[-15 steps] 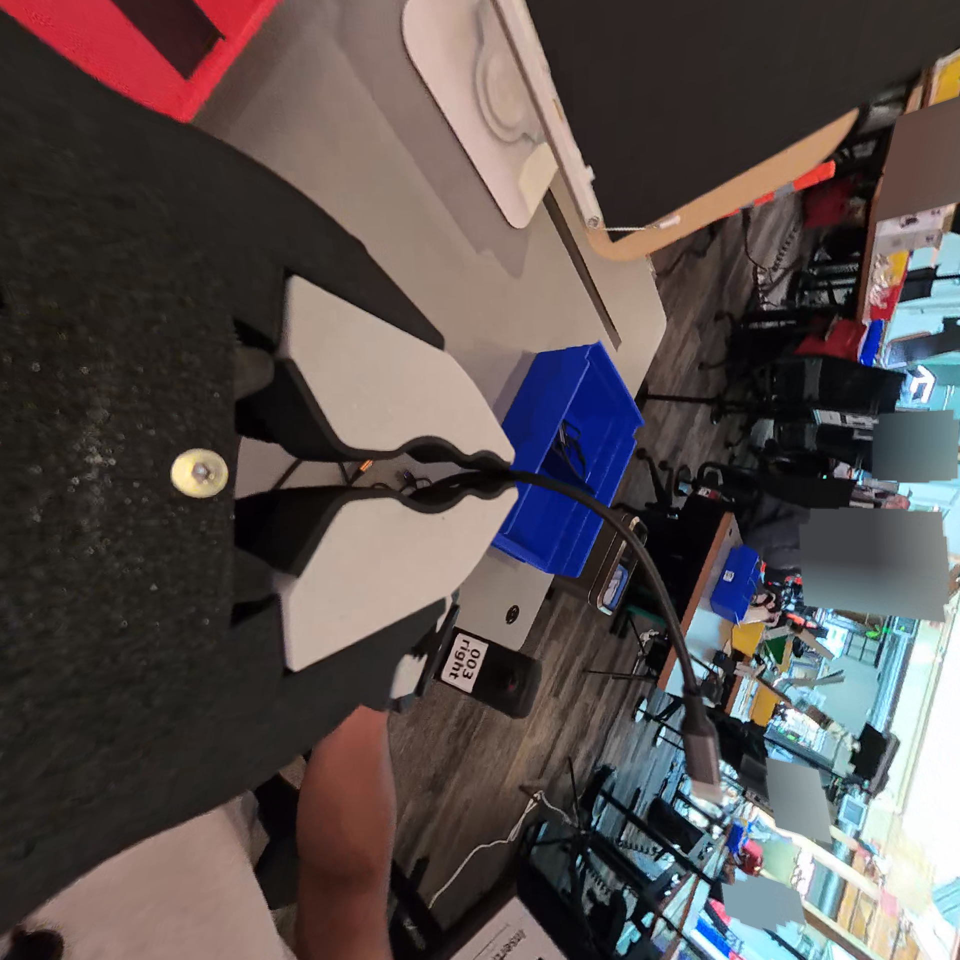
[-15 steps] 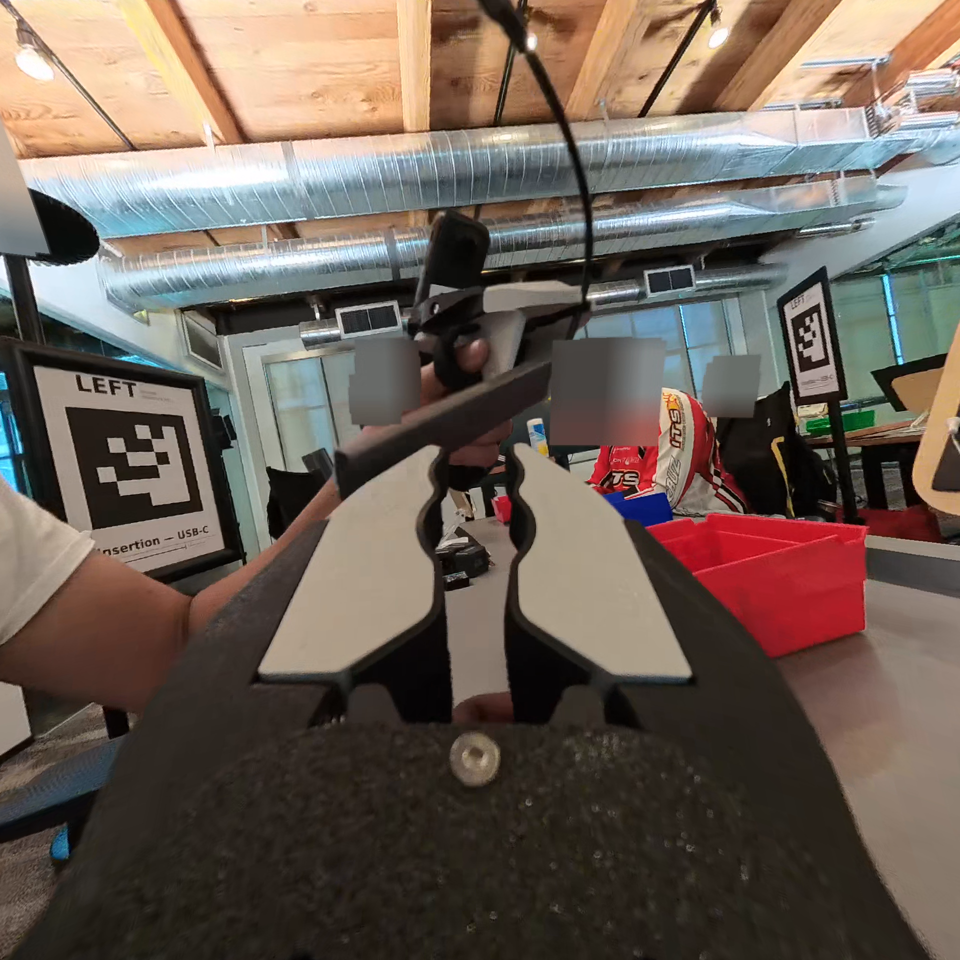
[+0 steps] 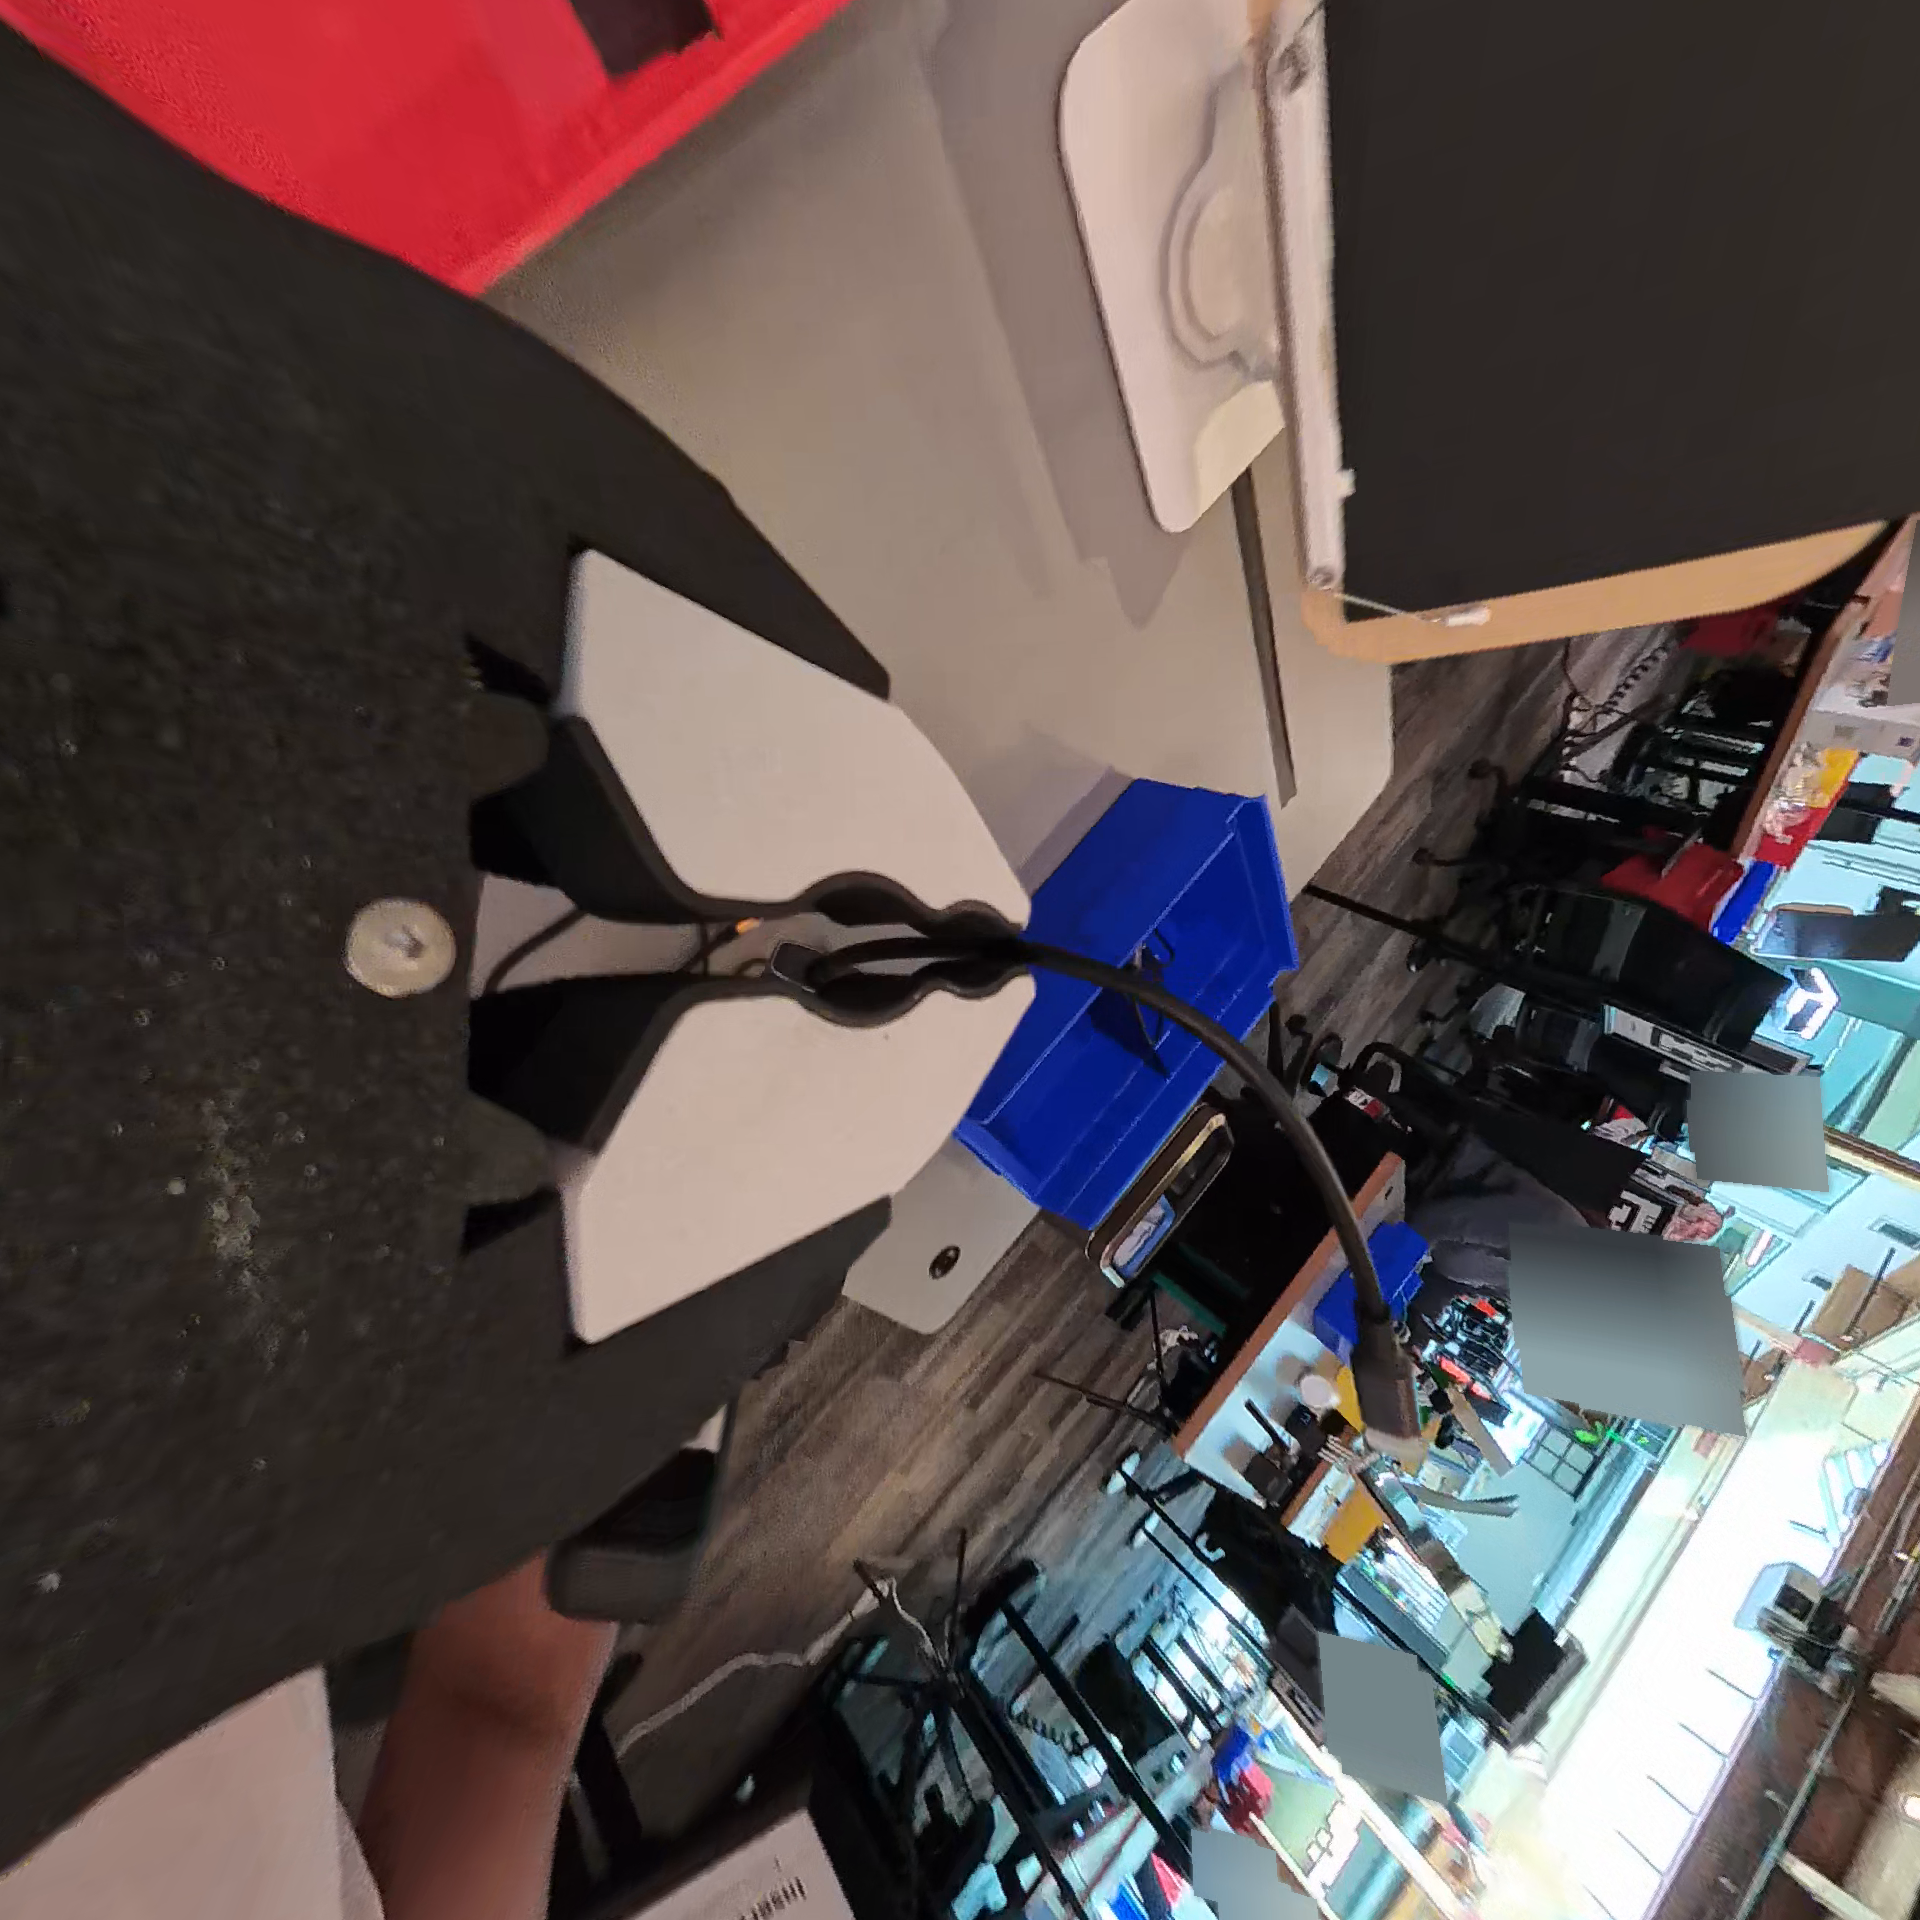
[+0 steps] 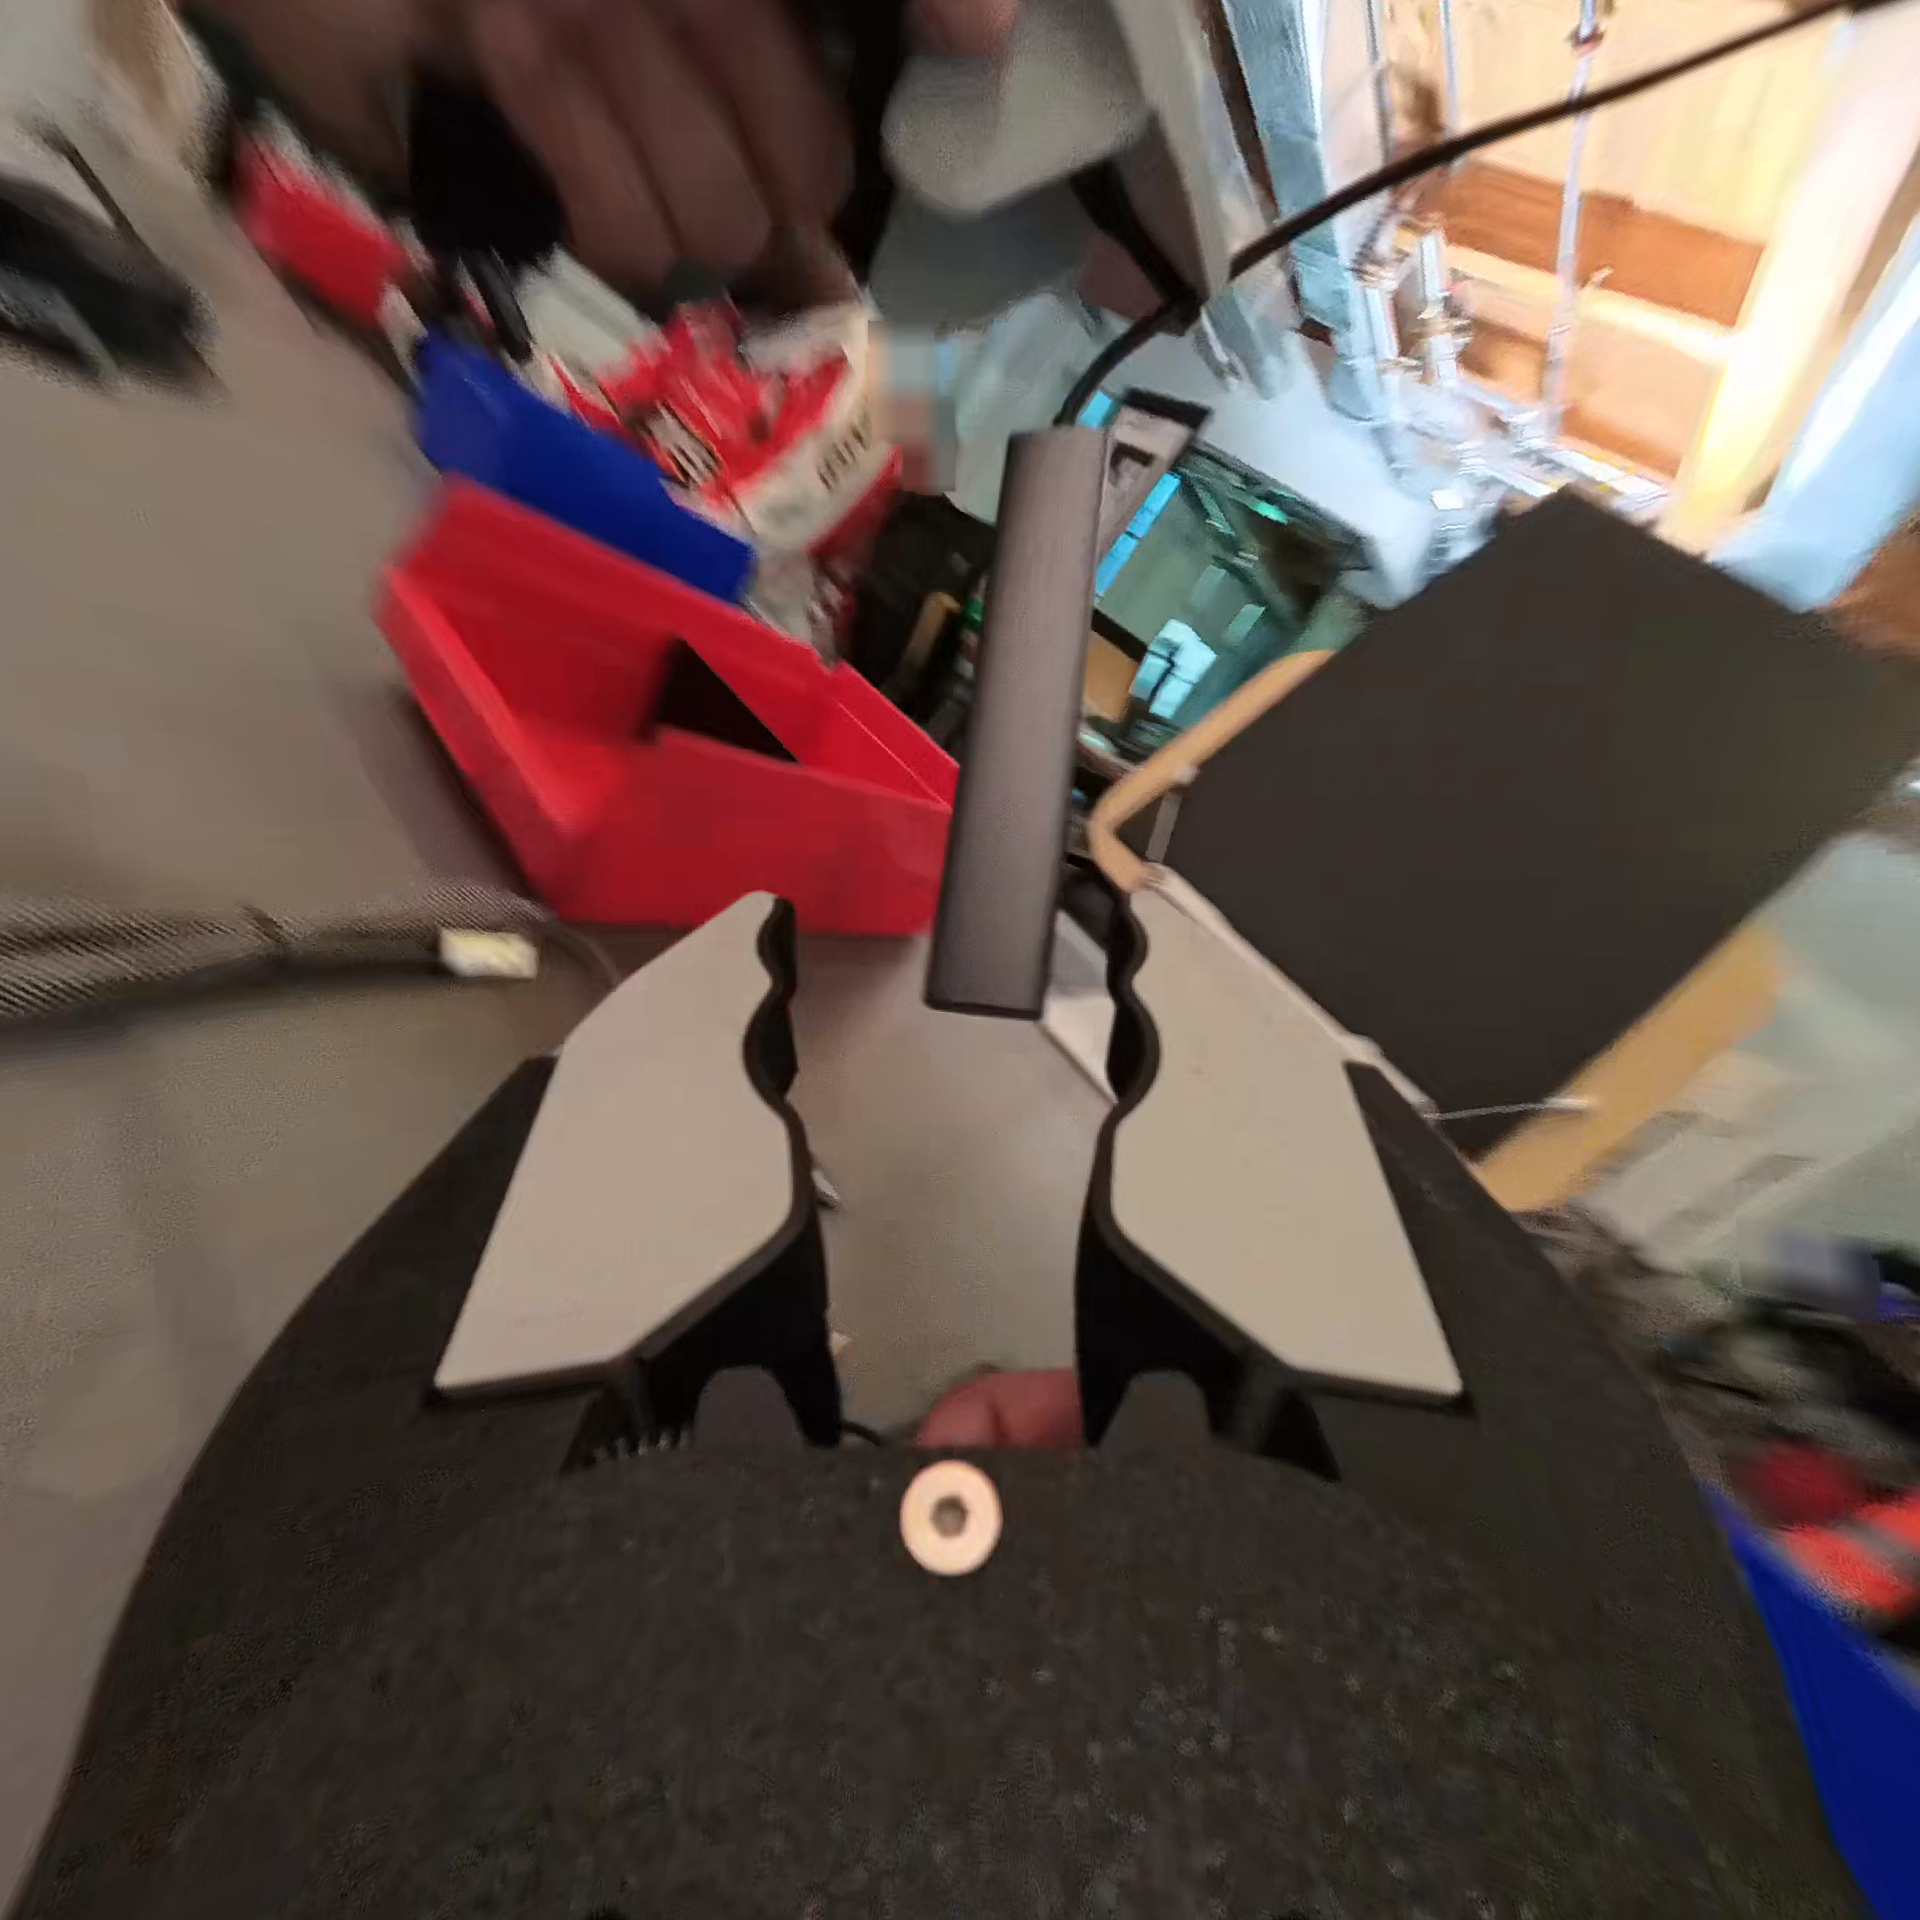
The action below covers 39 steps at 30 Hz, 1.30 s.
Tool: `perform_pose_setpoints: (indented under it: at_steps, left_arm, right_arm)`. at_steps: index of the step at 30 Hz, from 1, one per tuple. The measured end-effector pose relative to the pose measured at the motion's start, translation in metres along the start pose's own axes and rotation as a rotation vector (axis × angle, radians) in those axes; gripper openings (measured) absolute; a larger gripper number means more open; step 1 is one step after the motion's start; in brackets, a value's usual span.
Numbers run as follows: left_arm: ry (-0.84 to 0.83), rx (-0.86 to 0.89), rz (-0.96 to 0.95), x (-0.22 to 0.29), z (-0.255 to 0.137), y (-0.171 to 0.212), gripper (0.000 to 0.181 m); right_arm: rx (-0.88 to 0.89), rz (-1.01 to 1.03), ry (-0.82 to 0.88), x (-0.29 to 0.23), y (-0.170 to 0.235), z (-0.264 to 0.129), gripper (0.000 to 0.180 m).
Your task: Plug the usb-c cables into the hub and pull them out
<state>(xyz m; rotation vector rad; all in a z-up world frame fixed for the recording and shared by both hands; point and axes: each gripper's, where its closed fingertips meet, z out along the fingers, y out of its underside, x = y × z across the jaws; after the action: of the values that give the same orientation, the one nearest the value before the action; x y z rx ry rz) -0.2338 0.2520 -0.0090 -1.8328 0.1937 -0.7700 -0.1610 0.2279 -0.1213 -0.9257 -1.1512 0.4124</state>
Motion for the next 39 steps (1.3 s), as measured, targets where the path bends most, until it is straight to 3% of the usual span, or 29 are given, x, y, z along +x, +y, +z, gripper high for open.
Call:
perform_pose_setpoints:
  at_steps: [5,7,11,14,18,24,26,29,31,32,34,36,39]
  left_arm:
    - [0.125,-0.022,-0.212,0.002,0.013,0.015,0.002]
    - [0.135,-0.034,-0.244,-0.001,0.018,0.021,0.002]
    - [0.160,-0.039,-0.322,-0.011,0.021,0.027,0.002]
    - [0.195,-0.045,-0.384,-0.016,0.023,0.032,0.003]
    - [0.275,-0.015,-0.404,-0.016,0.027,0.034,0.004]
    - [0.488,-0.131,-0.351,0.009,0.030,0.080,0.054]
    - [0.532,-0.138,-0.352,0.016,0.030,0.098,0.060]
    - [0.525,-0.097,-0.384,0.012,0.036,0.113,0.055]
    - [0.585,-0.045,-0.413,0.015,0.036,0.111,0.042]
    - [0.619,-0.020,-0.406,0.018,0.034,0.109,0.026]
    - [0.627,-0.003,-0.359,0.020,0.033,0.110,0.023]
    - [0.615,0.008,-0.348,0.019,0.034,0.112,0.022]
    - [0.589,0.044,-0.419,0.013,0.040,0.113,0.022]
  right_arm:
    - [-0.055,-0.358,0.131,0.006,0.003,-0.001,0.050]
    - [-0.014,-0.419,0.203,0.011,-0.005,-0.007,0.030]
    - [-0.027,-0.433,0.209,0.016,-0.007,-0.011,0.024]
    - [-0.023,-0.292,0.126,0.014,-0.007,-0.012,0.023]
    - [0.046,0.172,-0.056,0.008,-0.009,-0.011,0.024]
    - [0.097,0.699,-0.302,0.001,-0.005,-0.013,0.023]
    - [0.083,0.823,-0.350,0.000,0.002,-0.012,0.023]
    - [0.074,0.944,-0.492,-0.015,0.001,-0.013,0.024]
    - [0.064,0.998,-0.518,-0.020,0.002,-0.012,0.024]
    - [0.059,1.012,-0.520,-0.021,0.003,-0.011,0.024]
    - [0.050,1.020,-0.545,-0.024,0.005,-0.012,0.024]
    - [0.035,0.974,-0.537,-0.023,0.007,-0.013,0.024]
    - [0.075,0.726,-0.367,-0.010,0.011,-0.011,0.035]
